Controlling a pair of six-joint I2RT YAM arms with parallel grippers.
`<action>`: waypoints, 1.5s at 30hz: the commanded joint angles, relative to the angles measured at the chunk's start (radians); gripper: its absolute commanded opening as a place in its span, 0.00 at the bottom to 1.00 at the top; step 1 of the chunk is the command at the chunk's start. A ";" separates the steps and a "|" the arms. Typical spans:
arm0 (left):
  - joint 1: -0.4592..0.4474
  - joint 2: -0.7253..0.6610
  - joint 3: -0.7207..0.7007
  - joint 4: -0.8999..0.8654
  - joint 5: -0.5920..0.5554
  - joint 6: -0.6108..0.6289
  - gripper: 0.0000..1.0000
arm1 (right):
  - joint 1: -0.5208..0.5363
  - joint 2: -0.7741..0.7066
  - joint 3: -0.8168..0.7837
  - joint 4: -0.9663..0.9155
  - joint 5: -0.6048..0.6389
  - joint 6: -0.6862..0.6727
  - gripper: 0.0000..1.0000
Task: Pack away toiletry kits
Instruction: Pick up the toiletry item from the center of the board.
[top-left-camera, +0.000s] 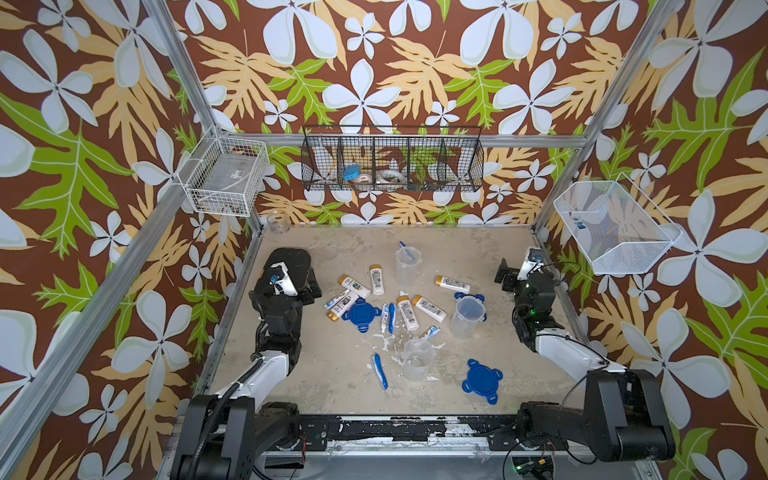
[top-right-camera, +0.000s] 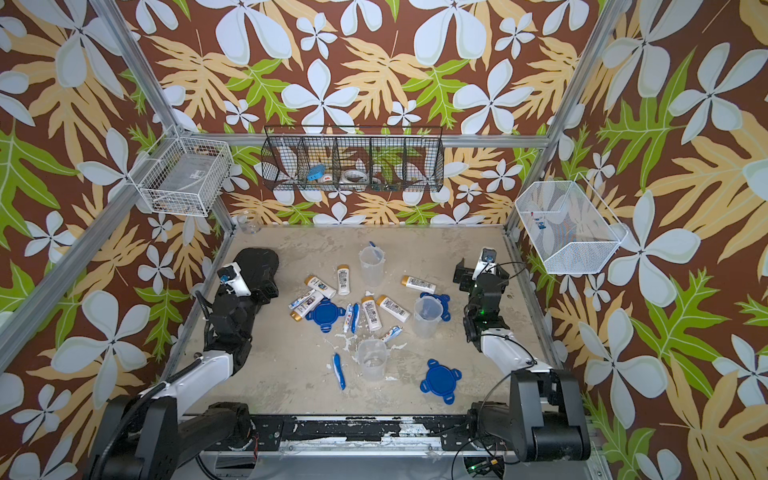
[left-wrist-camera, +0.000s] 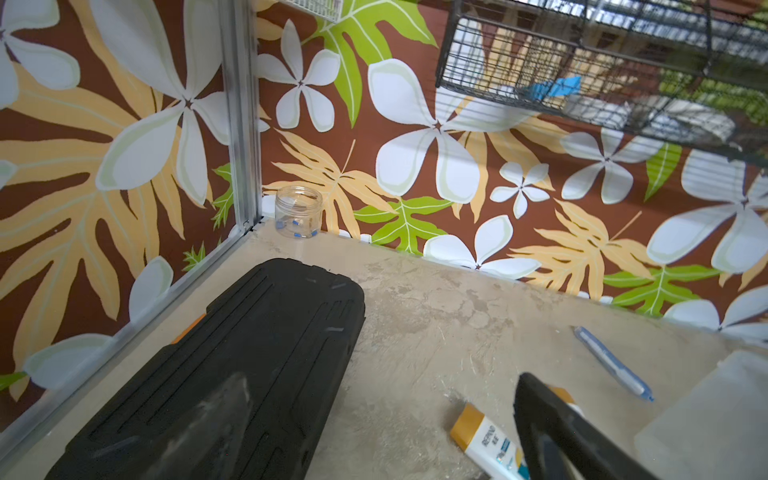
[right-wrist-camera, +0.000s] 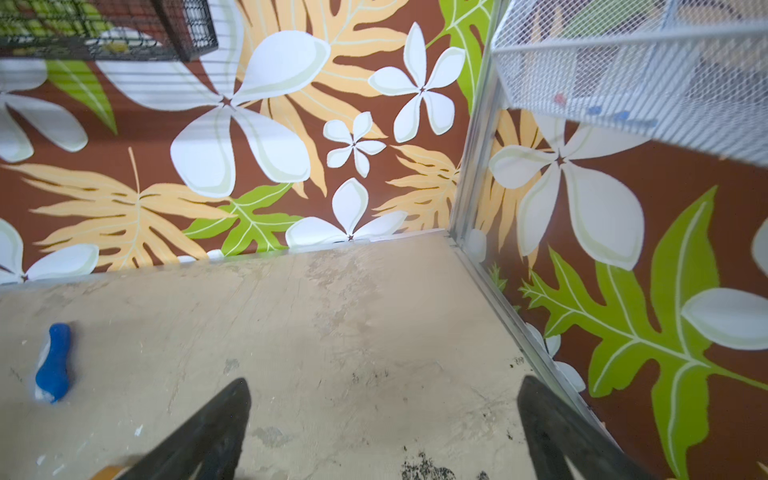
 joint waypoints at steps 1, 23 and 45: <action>-0.011 -0.019 0.179 -0.555 -0.083 -0.218 1.00 | 0.005 0.000 0.163 -0.379 0.039 0.110 1.00; -0.151 0.390 0.586 -1.215 0.361 -0.077 0.95 | 0.470 0.088 0.681 -1.192 -0.241 0.092 1.00; -0.609 0.752 0.910 -1.167 0.345 -0.311 0.77 | 0.495 0.055 0.626 -1.174 -0.260 0.066 0.93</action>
